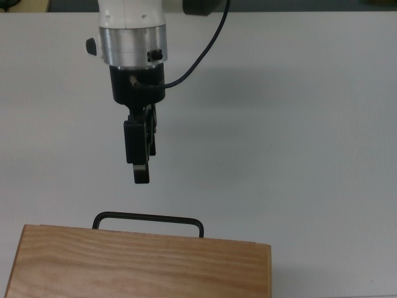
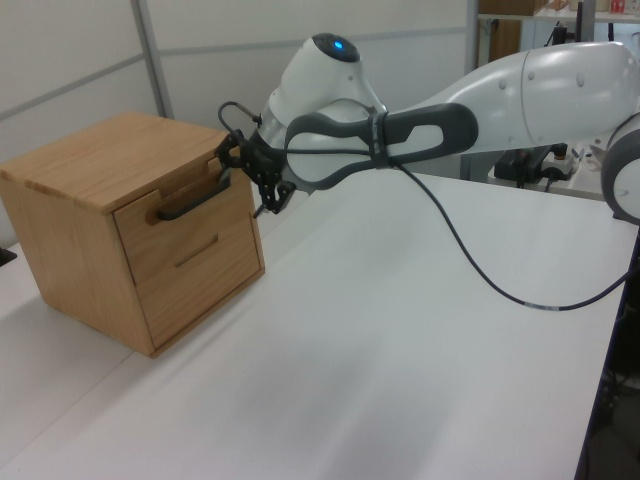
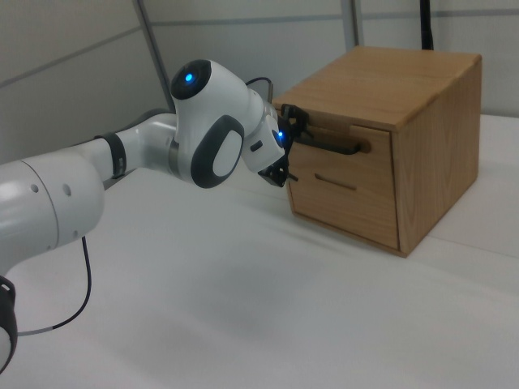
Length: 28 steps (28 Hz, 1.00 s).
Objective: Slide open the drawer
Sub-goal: 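Lower the gripper onto the black bar handle and close on it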
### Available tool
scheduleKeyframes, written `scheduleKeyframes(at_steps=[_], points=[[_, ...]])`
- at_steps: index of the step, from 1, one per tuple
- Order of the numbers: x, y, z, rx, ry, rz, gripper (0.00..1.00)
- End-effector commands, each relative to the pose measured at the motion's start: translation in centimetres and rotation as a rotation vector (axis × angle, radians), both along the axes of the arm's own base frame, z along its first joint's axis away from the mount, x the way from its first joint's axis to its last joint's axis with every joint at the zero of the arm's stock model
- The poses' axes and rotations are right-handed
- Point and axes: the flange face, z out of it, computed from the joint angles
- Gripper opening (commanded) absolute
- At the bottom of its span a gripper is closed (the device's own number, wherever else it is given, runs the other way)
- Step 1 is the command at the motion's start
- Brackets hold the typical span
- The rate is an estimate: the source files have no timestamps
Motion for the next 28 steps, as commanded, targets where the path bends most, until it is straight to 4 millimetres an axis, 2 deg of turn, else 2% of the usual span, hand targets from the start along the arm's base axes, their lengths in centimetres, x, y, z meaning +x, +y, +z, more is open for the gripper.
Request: scheduleKeyframes(at_steps=[1, 11, 14, 15, 18, 21, 24, 28], points=[[1.1, 0.2, -1.0, 0.034, -0.136, -0.03, 1.0], [2.2, 0.0, -2.9, 0.045, -0.267, -0.042, 0.98], [2.3, 0.0, -2.8, 0.048, -0.301, -0.044, 0.96], [2.3, 0.0, -2.9, 0.048, -0.313, -0.045, 0.87], [2.3, 0.9, -3.0, 0.049, -0.316, -0.031, 0.73], [2.3, 1.3, -3.0, 0.048, -0.316, -0.026, 0.51], [2.4, 1.3, -3.5, 0.044, -0.31, -0.023, 0.44], [2.7, 1.4, -4.6, 0.041, -0.297, -0.022, 0.44]])
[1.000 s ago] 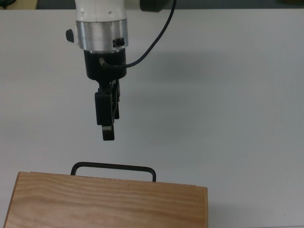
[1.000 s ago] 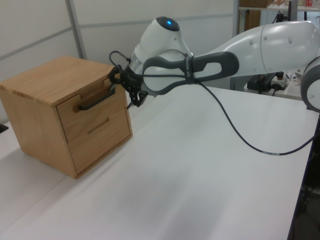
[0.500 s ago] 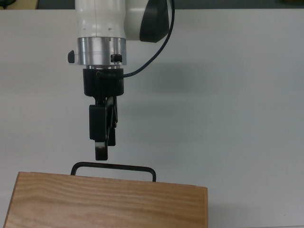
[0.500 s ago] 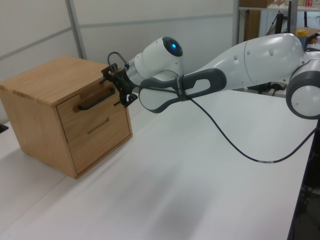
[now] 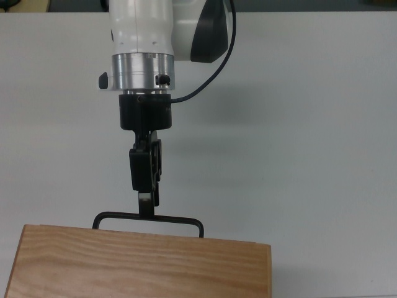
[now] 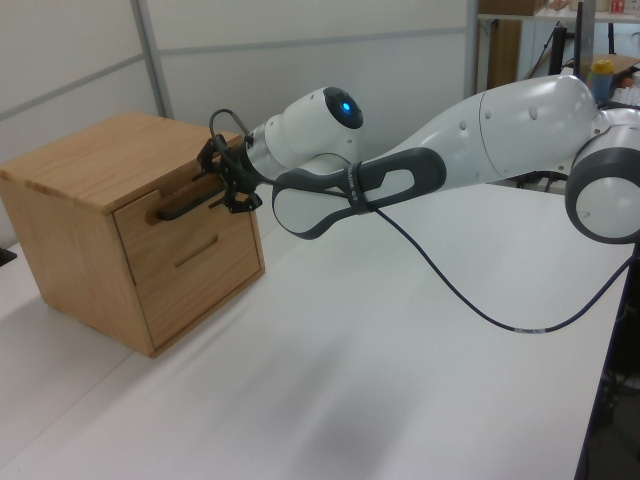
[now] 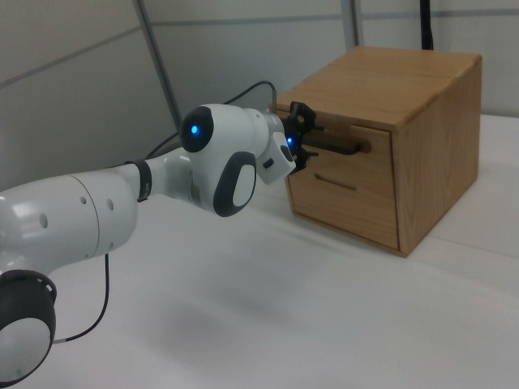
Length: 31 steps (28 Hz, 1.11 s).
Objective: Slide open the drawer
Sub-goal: 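Lower the gripper onto the black bar handle and close on it, then pull the gripped handle outward, sliding the upper drawer out of the cabinet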
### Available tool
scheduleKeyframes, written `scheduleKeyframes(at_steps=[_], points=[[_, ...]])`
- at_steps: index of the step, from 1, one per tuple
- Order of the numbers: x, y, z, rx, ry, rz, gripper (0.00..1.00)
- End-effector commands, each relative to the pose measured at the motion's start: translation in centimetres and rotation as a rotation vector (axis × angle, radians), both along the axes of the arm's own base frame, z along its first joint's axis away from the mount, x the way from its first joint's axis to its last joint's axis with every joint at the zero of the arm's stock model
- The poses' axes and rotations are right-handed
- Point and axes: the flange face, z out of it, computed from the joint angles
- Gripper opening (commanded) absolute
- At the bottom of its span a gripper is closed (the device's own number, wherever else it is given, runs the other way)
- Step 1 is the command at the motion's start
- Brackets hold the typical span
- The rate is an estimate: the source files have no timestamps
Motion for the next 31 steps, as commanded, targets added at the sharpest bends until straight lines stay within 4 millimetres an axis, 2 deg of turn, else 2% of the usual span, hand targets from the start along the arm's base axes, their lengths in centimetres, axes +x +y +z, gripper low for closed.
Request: scheduleKeyframes(at_steps=[1, 4, 10, 12, 14, 15, 25, 29, 31], points=[[0.4, 0.2, -1.6, 0.01, 0.001, -0.005, 0.44], [0.8, 0.2, -3.2, 0.007, 0.02, -0.004, 0.44], [1.1, 0.3, -3.5, -0.002, 0.02, 0.0, 0.46], [1.1, 0.4, -3.3, -0.001, 0.017, 0.001, 0.28], [1.1, 0.4, -3.3, -0.001, 0.017, 0.001, 0.03], [1.1, 0.4, -3.3, -0.001, 0.017, 0.001, 0.0], [1.0, 0.3, -3.2, 0.004, 0.019, -0.001, 0.0], [0.4, 0.3, -1.8, 0.006, 0.014, -0.002, 0.0], [-0.5, 0.4, -2.1, 0.003, 0.034, 0.0, 0.0]])
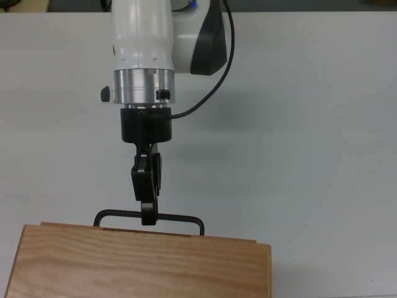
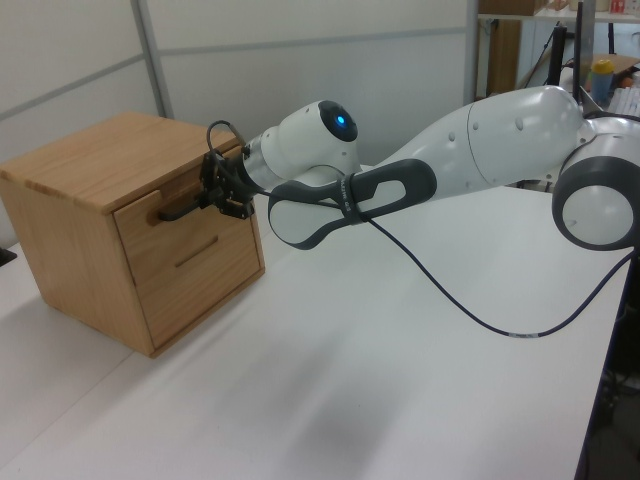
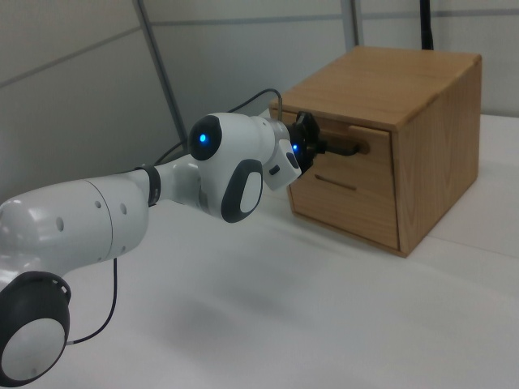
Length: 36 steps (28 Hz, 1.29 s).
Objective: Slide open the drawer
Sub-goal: 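Pull the gripped handle outward, sliding the upper drawer out of the cabinet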
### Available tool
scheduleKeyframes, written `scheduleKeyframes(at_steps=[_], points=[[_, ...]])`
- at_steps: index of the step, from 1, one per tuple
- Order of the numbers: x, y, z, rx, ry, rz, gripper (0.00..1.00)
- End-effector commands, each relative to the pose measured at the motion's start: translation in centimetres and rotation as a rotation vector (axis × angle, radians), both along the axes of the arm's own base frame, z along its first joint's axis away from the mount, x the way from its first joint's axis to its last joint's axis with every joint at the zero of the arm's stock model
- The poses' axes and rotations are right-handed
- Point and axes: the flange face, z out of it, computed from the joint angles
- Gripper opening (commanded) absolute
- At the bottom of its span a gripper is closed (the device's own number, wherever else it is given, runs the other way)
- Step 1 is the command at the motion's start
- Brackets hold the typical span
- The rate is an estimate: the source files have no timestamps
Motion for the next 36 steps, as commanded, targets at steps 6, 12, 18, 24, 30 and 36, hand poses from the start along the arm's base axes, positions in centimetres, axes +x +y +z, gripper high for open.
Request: scheduleKeyframes(at_steps=[6, 12, 18, 24, 30, 36], points=[[-3.0, 0.5, -0.3, 0.003, 0.061, 0.002, 0.0], [-3.9, 0.6, -0.7, 0.001, 0.079, 0.004, 0.0], [-5.5, 0.6, -1.3, -0.005, 0.11, 0.006, 0.0], [-7.3, 0.6, -1.6, -0.009, 0.134, 0.007, 0.0], [-8.6, 0.6, -1.9, -0.012, 0.154, 0.008, 0.0], [-9.7, 0.7, -3.1, -0.016, 0.198, 0.011, 0.0]])
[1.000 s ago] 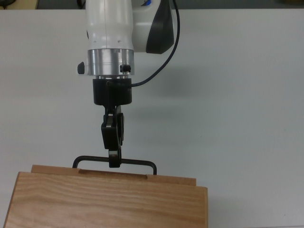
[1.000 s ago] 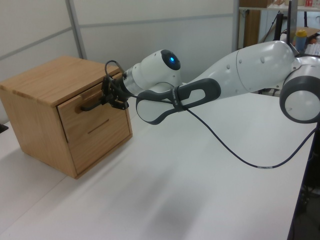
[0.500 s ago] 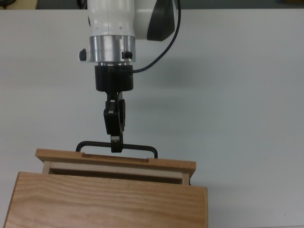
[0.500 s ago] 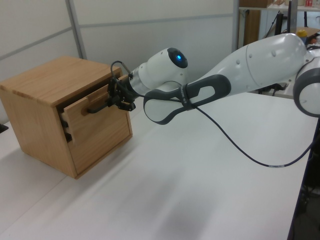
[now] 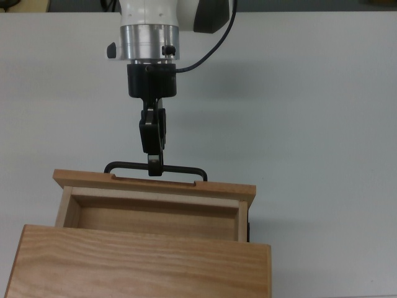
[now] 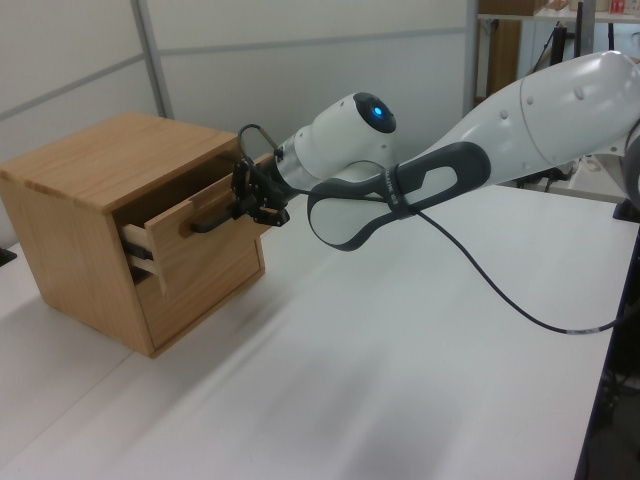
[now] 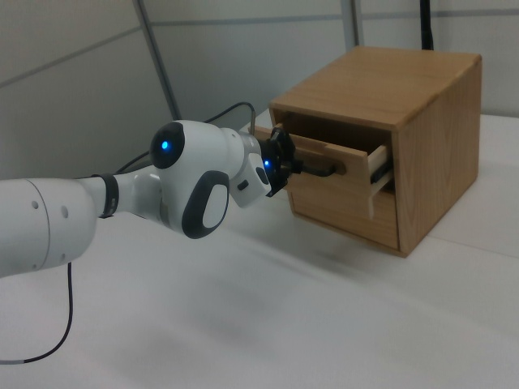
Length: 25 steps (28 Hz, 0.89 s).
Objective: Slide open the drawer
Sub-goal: 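Pull the gripped handle outward, sliding the upper drawer out of the cabinet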
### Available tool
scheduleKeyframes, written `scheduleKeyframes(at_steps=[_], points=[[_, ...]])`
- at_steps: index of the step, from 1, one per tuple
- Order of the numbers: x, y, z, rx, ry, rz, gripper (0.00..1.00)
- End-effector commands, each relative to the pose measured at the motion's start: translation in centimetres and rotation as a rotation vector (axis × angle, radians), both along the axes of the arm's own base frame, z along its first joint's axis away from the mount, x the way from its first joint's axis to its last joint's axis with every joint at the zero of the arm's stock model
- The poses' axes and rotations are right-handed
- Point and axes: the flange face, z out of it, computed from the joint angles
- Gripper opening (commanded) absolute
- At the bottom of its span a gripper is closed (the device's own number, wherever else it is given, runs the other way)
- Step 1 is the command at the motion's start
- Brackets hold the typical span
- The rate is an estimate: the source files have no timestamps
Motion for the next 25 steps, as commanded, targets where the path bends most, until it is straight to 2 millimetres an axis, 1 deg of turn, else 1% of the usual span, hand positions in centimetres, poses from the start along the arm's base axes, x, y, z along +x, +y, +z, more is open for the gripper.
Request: scheduleKeyframes(at_steps=[1, 3, 6, 10, 11, 14, 16, 20, 21, 23, 25], points=[[-2.4, 0.5, -4.0, -0.004, 0.12, 0.008, 0.0], [-2.9, 0.9, -4.0, -0.006, 0.135, 0.014, 0.0], [-3.5, 0.9, -3.5, -0.008, 0.164, 0.015, 0.0], [-4.0, 1.0, -3.3, -0.009, 0.215, 0.018, 0.0], [-4.2, 1.1, -2.9, -0.011, 0.23, 0.019, 0.0], [-4.4, 0.9, -2.9, -0.007, 0.266, 0.012, 0.0], [-4.6, 0.9, -2.4, -0.006, 0.283, 0.01, 0.0], [-4.9, 0.8, -1.9, -0.006, 0.301, 0.008, 0.0], [-5.2, 0.7, -1.4, -0.004, 0.315, 0.004, 0.0], [-5.4, 0.7, -1.2, -0.002, 0.339, 0.002, 0.0], [-5.8, 0.5, -0.5, -0.002, 0.352, -0.001, 0.0]])
